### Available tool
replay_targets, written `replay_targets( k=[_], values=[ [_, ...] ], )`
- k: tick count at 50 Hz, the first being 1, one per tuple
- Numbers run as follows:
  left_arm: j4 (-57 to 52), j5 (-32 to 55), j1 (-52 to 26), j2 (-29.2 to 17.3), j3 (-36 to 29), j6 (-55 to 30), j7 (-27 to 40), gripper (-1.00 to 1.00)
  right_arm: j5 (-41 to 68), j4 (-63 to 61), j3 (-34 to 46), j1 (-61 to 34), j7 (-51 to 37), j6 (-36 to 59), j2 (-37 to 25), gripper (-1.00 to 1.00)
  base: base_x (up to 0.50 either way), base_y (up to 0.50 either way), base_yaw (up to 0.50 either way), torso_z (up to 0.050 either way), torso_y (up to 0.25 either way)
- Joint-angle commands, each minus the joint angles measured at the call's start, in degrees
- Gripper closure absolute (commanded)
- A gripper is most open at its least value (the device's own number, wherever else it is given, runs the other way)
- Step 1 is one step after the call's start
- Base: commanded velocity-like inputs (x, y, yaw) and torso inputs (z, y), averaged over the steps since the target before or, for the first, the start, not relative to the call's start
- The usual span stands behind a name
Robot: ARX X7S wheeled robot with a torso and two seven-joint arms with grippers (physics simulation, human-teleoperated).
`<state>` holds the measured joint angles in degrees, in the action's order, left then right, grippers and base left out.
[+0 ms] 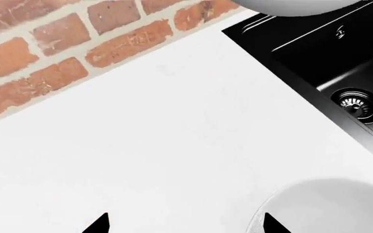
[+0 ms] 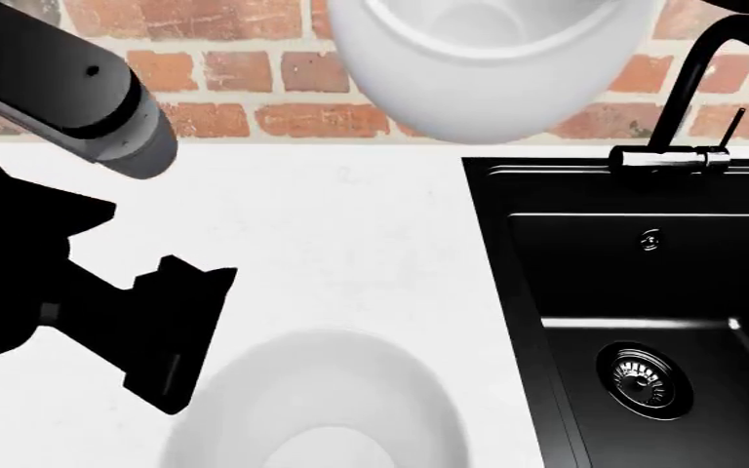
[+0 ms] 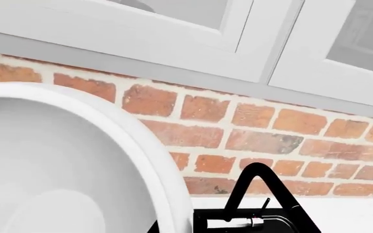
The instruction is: Stack the bowls in the sink.
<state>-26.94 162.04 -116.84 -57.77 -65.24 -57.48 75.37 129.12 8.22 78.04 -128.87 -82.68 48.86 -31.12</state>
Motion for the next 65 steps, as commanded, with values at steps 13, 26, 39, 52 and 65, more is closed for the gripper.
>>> replay_targets(
  k=[13,26,39,52,65],
  values=[
    [-1.78,1.01,2.29,2.85,-3.14,0.04,-1.67,-1.00,-1.35,0.74,-0.81,0.24,0.32,0.17,0.75,1.00,0.00,0.00,0.00,0.000,0.000],
    [-3.02,1.37,2.99,2.66,-4.79,-0.70,-1.90,-1.00,-2.24,0.89,-0.73,0.90,0.69,0.23,1.05,1.00,0.00,0.00,0.00,0.000,0.001],
    [-4.07,0.12,4.78,2.52,-5.89,-0.58,-2.88,-1.00,-2.71,0.89,-0.87,1.43,0.94,0.03,1.23,1.00,0.00,0.00,0.00,0.000,0.000],
    [-5.25,-2.29,8.11,2.82,-6.71,-0.28,-4.98,-1.00,-2.93,-0.09,-1.10,2.27,0.69,-0.41,0.49,1.00,0.00,0.00,0.00,0.000,0.000],
    [-4.06,-3.31,8.82,3.80,-7.97,-0.64,-5.20,-1.00,-3.20,0.03,-1.31,2.50,0.96,-0.55,0.50,1.00,0.00,0.00,0.00,0.000,0.001]
  ],
)
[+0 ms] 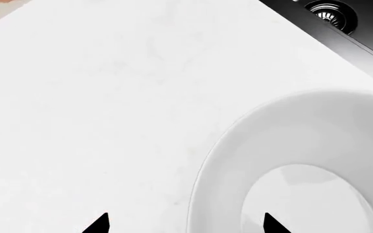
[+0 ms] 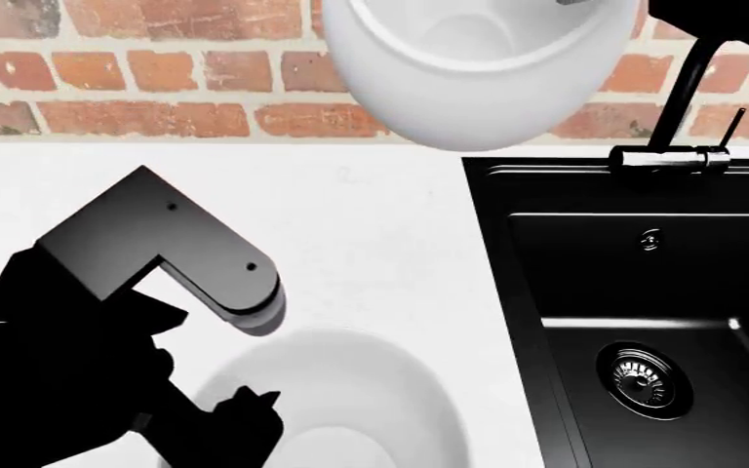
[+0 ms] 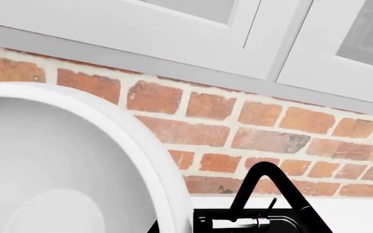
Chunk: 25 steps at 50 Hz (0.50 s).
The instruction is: Stack the bowls in the sink.
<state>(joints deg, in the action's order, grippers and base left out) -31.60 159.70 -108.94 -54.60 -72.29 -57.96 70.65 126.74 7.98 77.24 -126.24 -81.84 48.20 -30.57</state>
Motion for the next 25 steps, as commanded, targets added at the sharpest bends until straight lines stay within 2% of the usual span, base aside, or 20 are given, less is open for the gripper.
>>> replay_targets(
  k=[1,25],
  values=[
    [0.83,-1.07,0.98,0.77,-1.07,-0.31,-0.51,-1.00,-0.83,0.29,-0.52,-0.15,0.15,0.13,0.00,1.00,0.00,0.00,0.00,0.000,0.000],
    [0.39,-2.16,3.39,1.98,-4.18,-0.77,-0.92,-1.00,-0.97,0.26,-0.78,0.10,-0.09,-0.04,0.02,1.00,0.00,0.00,0.00,0.000,0.000]
  ],
)
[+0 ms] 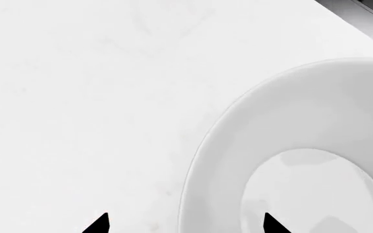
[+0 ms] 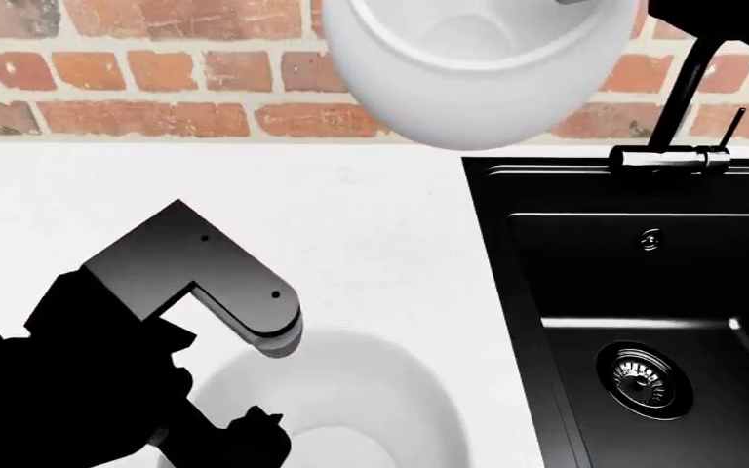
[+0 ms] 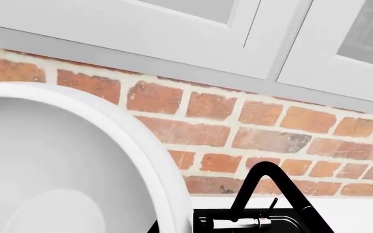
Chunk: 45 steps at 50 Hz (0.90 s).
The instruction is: Stack the bowls in the sink.
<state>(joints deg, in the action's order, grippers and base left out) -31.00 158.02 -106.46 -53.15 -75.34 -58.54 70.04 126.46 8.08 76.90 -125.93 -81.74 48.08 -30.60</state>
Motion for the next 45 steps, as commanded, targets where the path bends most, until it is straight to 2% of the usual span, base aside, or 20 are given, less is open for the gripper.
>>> replay_targets(
  k=[1,27,28,45],
  values=[
    [-0.25,-0.56,1.02,0.57,-1.19,-0.20,-0.39,-1.00,-0.70,0.16,-0.43,-0.19,-0.20,0.09,0.04,1.00,0.00,0.00,0.00,0.000,0.000],
    [-1.78,-2.35,3.49,1.91,-2.00,0.17,-2.67,-1.00,-0.83,-0.15,-0.61,0.19,-0.16,-0.26,-0.11,1.00,0.00,0.00,0.00,0.000,0.000],
    [-1.79,-2.44,3.44,1.88,-1.98,0.14,-2.68,1.00,-0.84,-0.19,-0.61,0.21,-0.19,-0.27,-0.13,1.00,0.00,0.00,0.00,0.000,0.000],
    [-2.28,-1.70,1.87,1.16,-1.74,-0.02,-2.67,1.00,-0.88,-0.07,-0.51,0.29,-0.18,-0.25,-0.09,1.00,0.00,0.00,0.00,0.000,0.000]
  ],
)
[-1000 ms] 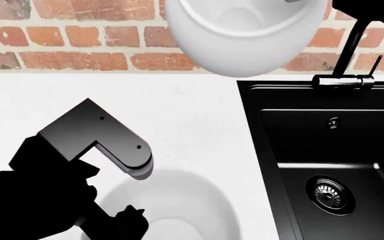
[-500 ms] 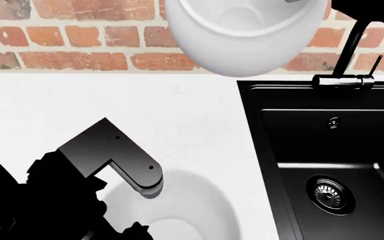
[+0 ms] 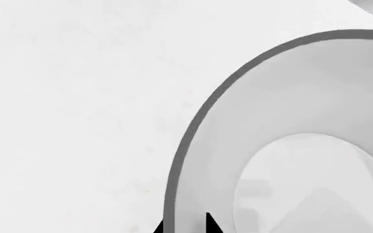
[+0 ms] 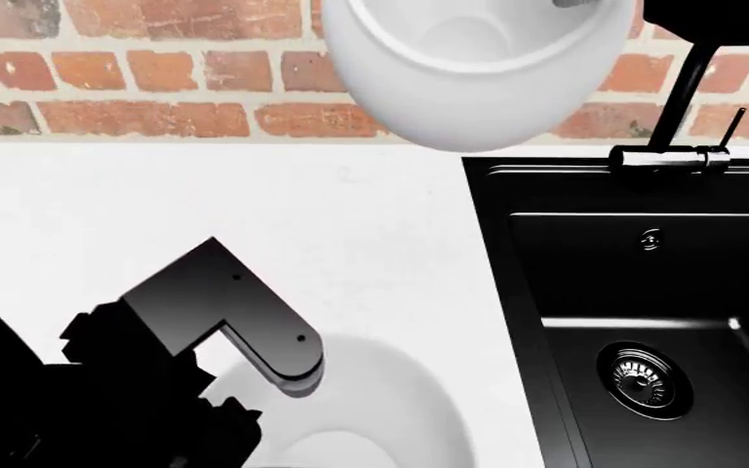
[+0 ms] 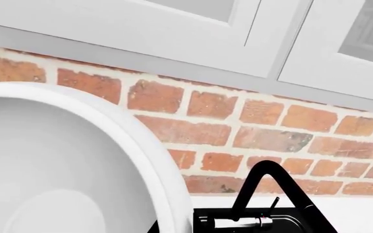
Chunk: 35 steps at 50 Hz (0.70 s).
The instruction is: Stack the bowls in the sink.
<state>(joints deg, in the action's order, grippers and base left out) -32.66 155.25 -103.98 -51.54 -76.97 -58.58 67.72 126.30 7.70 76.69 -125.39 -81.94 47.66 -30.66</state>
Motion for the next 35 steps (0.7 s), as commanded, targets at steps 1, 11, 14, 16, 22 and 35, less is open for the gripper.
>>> replay_targets(
  k=[1,11,14,16,22,35],
  values=[
    [-0.94,1.56,-0.87,-0.79,-0.16,0.08,-0.19,1.00,-0.78,0.31,-0.29,-0.24,-0.08,0.10,-0.10,1.00,0.00,0.00,0.00,0.000,0.000],
    [-2.27,6.12,-5.72,-7.34,0.09,-0.29,2.98,1.00,-0.92,0.28,-0.74,-1.71,-0.75,0.34,-0.54,1.00,0.00,0.00,0.00,0.000,0.000],
    [-1.75,6.81,-7.27,-9.42,0.17,-1.00,4.21,1.00,-1.12,0.22,-0.95,-2.10,-1.03,0.21,-0.75,1.00,0.00,0.00,0.00,0.000,0.003],
    [-1.97,7.62,-8.17,-10.53,0.34,-1.12,4.72,1.00,-1.20,0.08,-1.18,-2.33,-1.19,0.04,-1.02,1.00,0.00,0.00,0.00,0.000,0.000],
    [-0.92,8.46,-11.22,-13.38,0.90,-1.59,7.32,1.00,-1.30,-0.26,-1.51,-2.71,-1.67,-0.19,-1.43,1.00,0.00,0.00,0.00,0.000,0.000],
    [2.44,7.43,-18.26,-20.64,4.14,-0.39,14.16,1.00,-2.77,-2.22,-3.37,-1.26,-0.05,-2.87,-2.42,1.00,0.00,0.00,0.00,0.000,0.000]
  ],
)
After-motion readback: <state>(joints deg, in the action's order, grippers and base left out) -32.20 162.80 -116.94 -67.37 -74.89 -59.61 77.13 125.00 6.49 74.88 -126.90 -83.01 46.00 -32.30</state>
